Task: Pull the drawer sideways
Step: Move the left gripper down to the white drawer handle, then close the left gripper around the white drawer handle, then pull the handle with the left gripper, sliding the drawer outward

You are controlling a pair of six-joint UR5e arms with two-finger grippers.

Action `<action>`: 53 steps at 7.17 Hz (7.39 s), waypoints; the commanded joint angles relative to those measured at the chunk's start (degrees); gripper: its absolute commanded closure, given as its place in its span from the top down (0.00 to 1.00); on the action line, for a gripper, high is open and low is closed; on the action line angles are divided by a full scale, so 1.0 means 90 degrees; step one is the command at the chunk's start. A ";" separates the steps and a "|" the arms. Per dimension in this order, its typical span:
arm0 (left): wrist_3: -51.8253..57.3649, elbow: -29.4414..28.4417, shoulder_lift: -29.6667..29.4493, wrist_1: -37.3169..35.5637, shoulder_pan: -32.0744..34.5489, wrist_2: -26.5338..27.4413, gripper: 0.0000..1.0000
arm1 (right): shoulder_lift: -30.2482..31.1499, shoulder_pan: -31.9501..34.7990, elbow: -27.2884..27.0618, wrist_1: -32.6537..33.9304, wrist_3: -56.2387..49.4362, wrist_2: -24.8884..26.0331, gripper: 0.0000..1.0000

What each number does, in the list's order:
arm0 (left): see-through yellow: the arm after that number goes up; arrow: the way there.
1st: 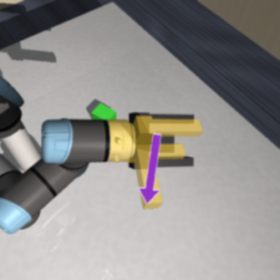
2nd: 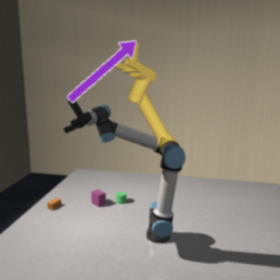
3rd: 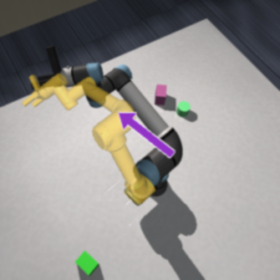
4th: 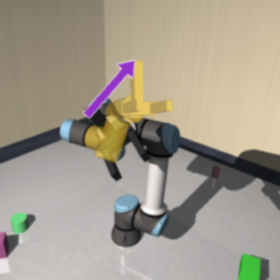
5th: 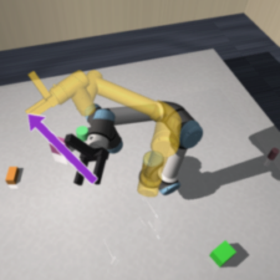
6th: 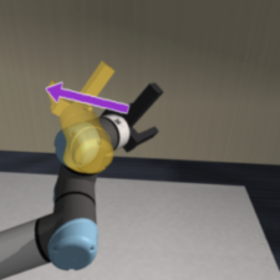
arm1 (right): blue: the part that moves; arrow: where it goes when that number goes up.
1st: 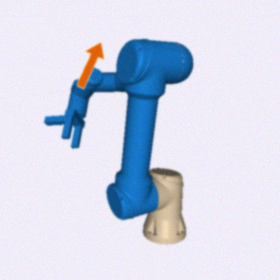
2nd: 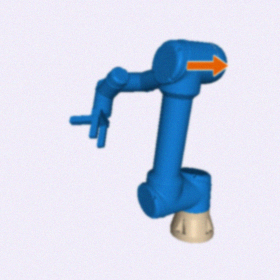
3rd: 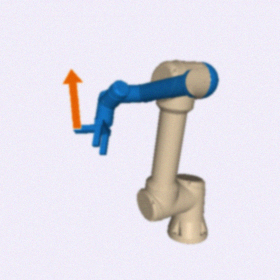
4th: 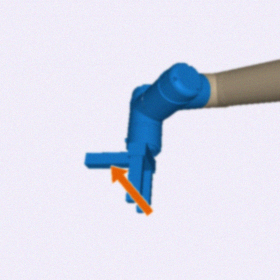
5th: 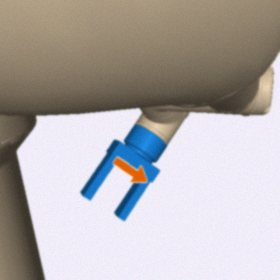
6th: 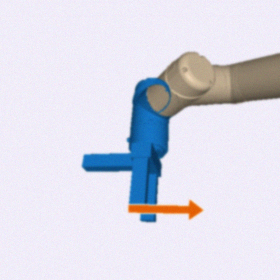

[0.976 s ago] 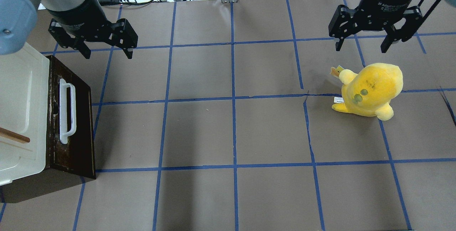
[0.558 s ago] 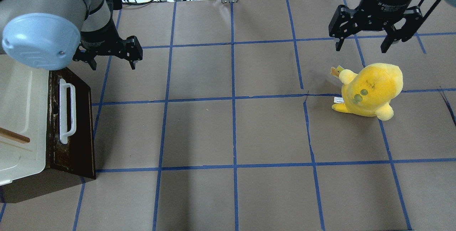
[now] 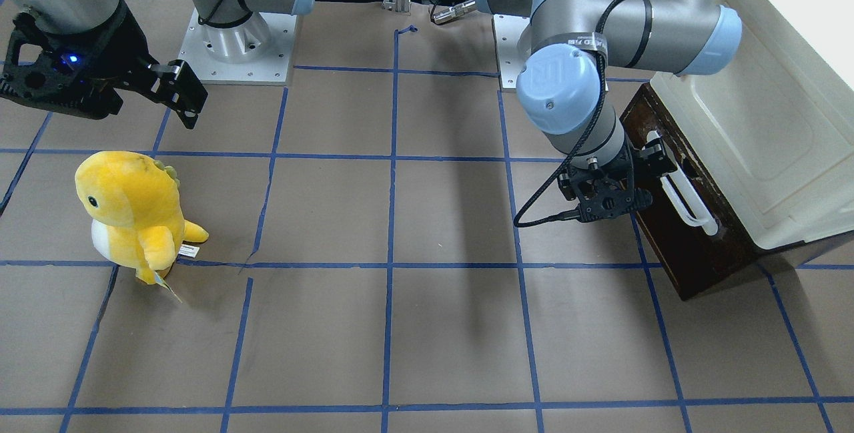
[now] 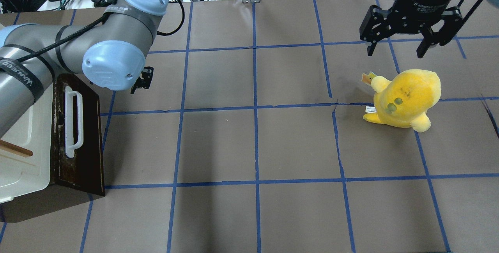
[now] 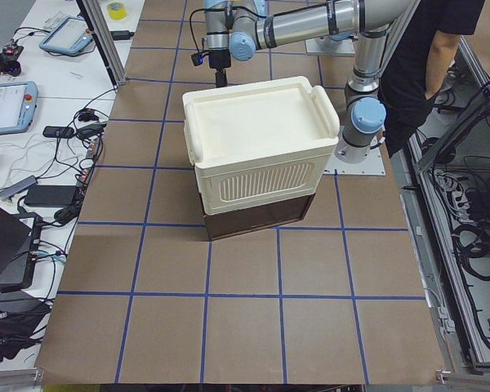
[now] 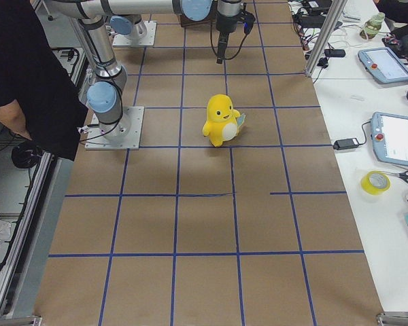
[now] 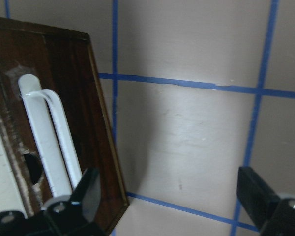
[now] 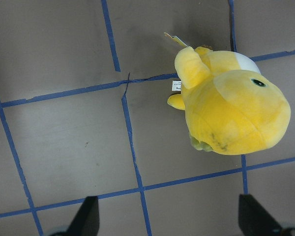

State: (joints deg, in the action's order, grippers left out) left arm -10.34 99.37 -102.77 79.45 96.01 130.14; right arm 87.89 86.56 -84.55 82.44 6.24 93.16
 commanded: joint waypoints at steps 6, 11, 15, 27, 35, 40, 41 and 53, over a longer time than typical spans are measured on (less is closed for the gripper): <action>-0.1097 0.1156 -0.0718 -0.0019 0.0094 0.2871 0.96 | 0.0000 0.0002 0.0000 0.0000 0.0000 0.0000 1.00; -0.1136 0.1253 -0.1061 0.0000 0.0026 0.3597 0.85 | 0.0000 0.0002 0.0000 0.0000 0.0000 0.0000 1.00; -0.1146 0.1370 -0.1091 0.0000 -0.0121 0.3616 0.72 | 0.0000 0.0002 0.0000 0.0000 0.0000 0.0000 1.00; -0.1175 0.1380 -0.1100 -0.0009 -0.0229 0.3538 0.23 | 0.0000 -0.0008 0.0000 0.0000 0.0000 0.0000 1.00; -0.1175 0.1361 -0.1207 -0.0019 -0.0229 0.3528 0.12 | 0.0000 0.0002 0.0000 0.0000 0.0000 0.0000 1.00; -0.1156 0.1322 -0.1208 -0.0039 -0.0151 0.3528 0.12 | 0.0000 0.0002 0.0000 0.0000 0.0000 0.0000 1.00; -0.1079 0.1322 -0.1150 -0.0039 -0.0141 0.3519 0.11 | 0.0000 0.0002 0.0000 0.0000 0.0000 0.0000 1.00; -0.1088 0.1205 -0.1227 -0.0048 0.0113 0.3528 0.10 | 0.0000 0.0002 0.0000 0.0000 0.0000 0.0000 1.00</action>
State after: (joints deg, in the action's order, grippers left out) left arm -20.13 110.22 -113.82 79.01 96.75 161.83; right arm 87.89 86.57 -84.55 82.44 6.24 93.16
